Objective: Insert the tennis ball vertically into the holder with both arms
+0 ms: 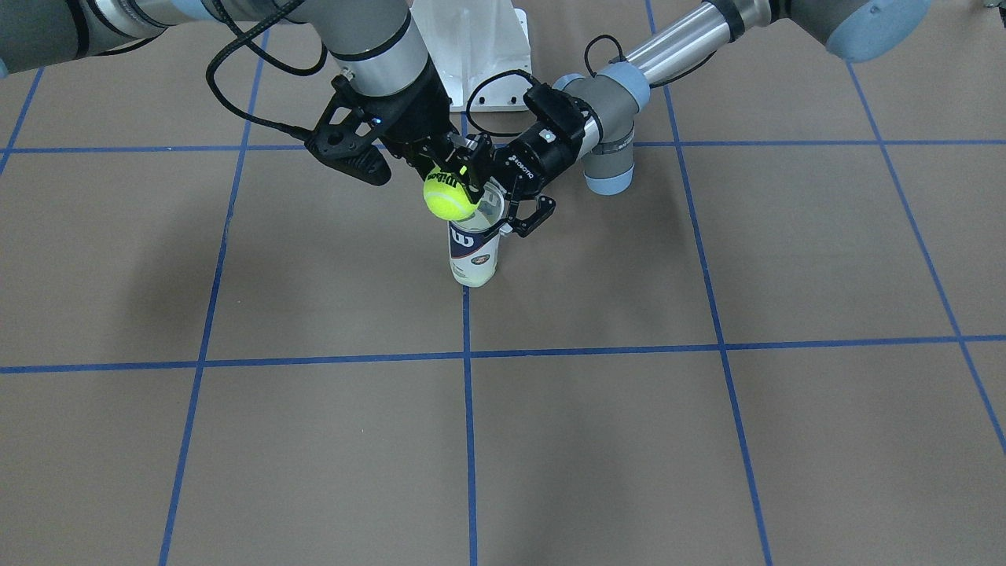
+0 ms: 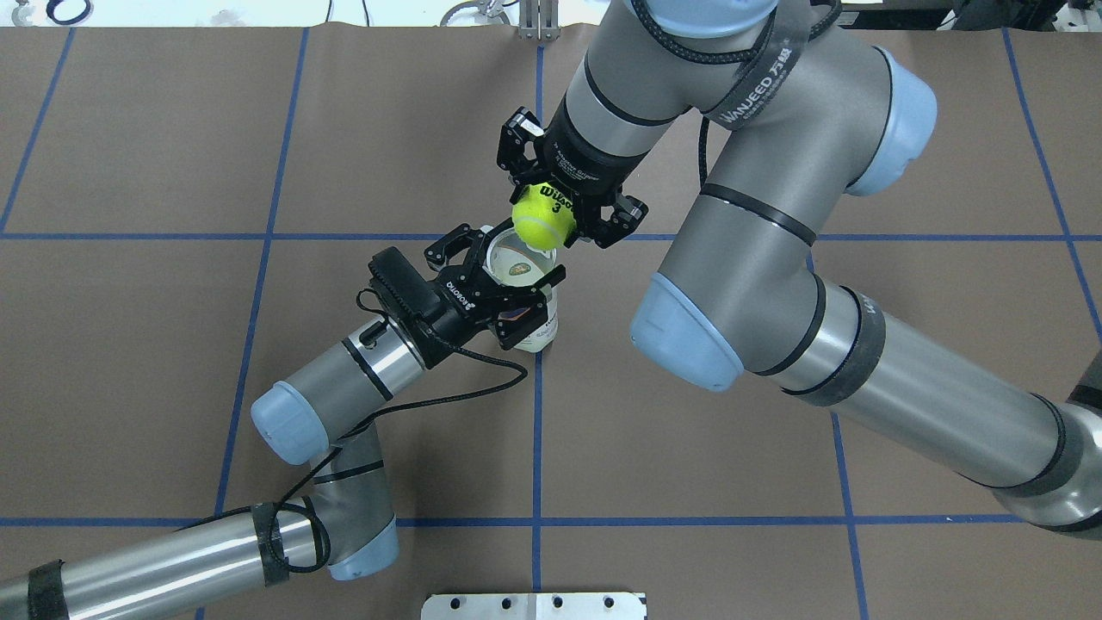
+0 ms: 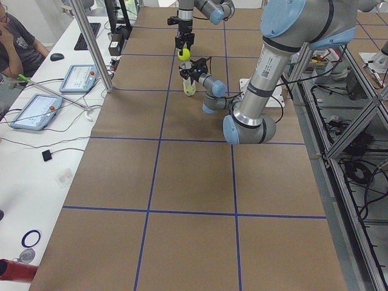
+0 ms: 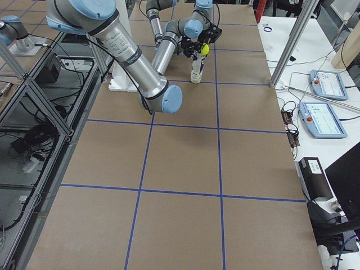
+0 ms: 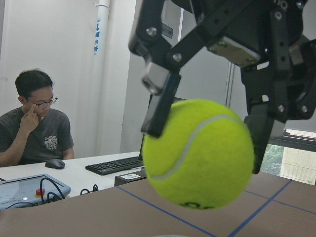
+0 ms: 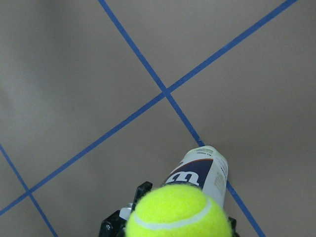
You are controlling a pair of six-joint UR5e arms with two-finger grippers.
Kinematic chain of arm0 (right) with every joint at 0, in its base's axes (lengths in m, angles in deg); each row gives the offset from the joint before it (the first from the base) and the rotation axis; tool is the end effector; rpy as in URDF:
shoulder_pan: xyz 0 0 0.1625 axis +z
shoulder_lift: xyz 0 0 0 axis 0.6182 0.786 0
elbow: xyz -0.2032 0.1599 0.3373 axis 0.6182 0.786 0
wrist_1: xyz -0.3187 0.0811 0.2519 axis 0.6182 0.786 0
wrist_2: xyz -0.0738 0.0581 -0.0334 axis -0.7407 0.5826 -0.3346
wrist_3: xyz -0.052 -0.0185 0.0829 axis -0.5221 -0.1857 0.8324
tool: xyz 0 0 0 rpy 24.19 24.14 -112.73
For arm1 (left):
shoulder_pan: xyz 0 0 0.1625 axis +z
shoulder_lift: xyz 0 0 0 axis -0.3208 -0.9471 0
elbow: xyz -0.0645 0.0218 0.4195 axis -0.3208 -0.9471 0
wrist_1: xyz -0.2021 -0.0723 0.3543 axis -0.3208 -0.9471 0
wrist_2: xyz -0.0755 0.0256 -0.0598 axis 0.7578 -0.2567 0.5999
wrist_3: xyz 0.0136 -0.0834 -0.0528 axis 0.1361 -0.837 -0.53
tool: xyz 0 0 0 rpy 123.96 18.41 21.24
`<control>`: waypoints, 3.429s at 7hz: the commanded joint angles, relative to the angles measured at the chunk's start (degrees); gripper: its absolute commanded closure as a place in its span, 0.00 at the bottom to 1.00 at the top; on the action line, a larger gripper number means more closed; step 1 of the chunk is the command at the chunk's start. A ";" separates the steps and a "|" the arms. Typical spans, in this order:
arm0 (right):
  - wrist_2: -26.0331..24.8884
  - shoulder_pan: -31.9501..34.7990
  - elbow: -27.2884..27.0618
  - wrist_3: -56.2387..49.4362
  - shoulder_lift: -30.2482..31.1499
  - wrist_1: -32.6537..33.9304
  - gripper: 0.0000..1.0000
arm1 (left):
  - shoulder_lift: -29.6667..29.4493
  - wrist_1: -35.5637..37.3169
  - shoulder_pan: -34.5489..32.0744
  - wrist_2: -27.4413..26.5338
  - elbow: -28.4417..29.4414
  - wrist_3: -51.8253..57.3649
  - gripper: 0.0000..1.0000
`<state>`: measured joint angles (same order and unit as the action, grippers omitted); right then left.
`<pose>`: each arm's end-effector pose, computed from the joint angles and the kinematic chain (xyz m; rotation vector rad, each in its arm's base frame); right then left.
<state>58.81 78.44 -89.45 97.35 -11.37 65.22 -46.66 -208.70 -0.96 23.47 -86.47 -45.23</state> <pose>-0.4339 -0.4750 0.0666 -0.2610 -1.0425 0.5757 0.5519 -0.3837 0.2471 1.6305 1.3500 0.0210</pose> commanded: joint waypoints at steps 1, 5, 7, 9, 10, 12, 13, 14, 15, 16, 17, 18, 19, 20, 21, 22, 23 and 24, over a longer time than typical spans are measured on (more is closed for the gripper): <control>-0.09 -0.27 -0.02 0.01 -0.02 0.00 1.00 | 0.00 0.00 0.16 -0.18 -0.37 0.07 0.12; -1.58 -2.02 -0.20 0.18 -0.19 0.00 0.86 | -0.09 0.00 0.16 -0.18 -0.37 -0.02 0.12; -3.33 -2.99 -0.28 1.85 -0.19 0.00 0.02 | 0.00 0.09 0.16 -0.18 -0.37 -0.02 0.12; -3.69 -3.26 -0.37 1.85 -0.19 0.09 0.01 | 0.00 0.09 0.16 -0.18 -0.37 -0.02 0.12; -3.69 -3.26 -0.55 1.85 -0.19 0.09 0.01 | 0.00 0.09 0.16 -0.18 -0.37 -0.02 0.12; -3.69 -3.26 -0.81 1.59 0.07 0.09 0.01 | 0.17 0.17 0.16 -0.18 -2.12 -0.11 0.12; -3.69 -3.17 -0.81 1.50 0.24 0.09 0.01 | 0.96 0.18 0.16 -0.18 -3.79 -0.11 0.10; -3.69 -3.17 -0.81 1.50 0.59 0.09 0.01 | 1.75 0.44 0.16 -0.18 -6.33 -0.19 0.08; -3.61 -2.65 -0.81 1.33 0.60 0.09 0.01 | 4.46 0.96 0.07 -0.10 -10.35 -0.28 0.06; -2.74 -0.82 -1.94 0.89 2.77 0.00 0.01 | 8.14 2.53 0.07 0.08 -15.35 -0.28 0.04; -2.29 1.64 -4.56 -2.86 6.27 0.00 0.01 | 13.31 3.59 -0.54 0.17 -18.45 -0.11 0.02; 0.15 5.41 -4.59 -6.20 8.48 0.00 0.01 | 17.88 3.52 -2.98 0.26 -19.18 -0.11 0.02; 2.52 9.79 -4.50 -10.93 11.29 0.00 0.01 | 21.93 3.08 -5.61 0.34 -19.10 -0.28 0.02; 3.59 13.14 -3.98 -16.11 14.89 -0.26 0.01 | 25.02 2.99 -8.77 0.69 -19.36 -0.54 0.02; 3.60 16.31 -3.89 -21.56 19.27 -0.18 0.01 | 26.35 3.25 -10.11 0.70 -18.40 -7.07 0.18; 4.12 20.08 -1.97 -28.40 22.54 -0.18 0.01 | 29.33 3.43 -13.08 2.35 -17.70 -9.83 0.05; 4.22 22.64 0.48 -35.08 24.22 -0.18 0.01 | 29.62 6.39 -18.42 8.02 -15.43 -10.12 0.02; 4.13 23.89 2.51 -39.85 25.37 -0.26 0.01 | 29.62 13.81 -24.30 14.26 -14.88 -10.21 0.01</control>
<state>62.89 99.99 -89.49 64.26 12.02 65.02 -17.54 -201.60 -18.62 30.94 -102.58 -54.77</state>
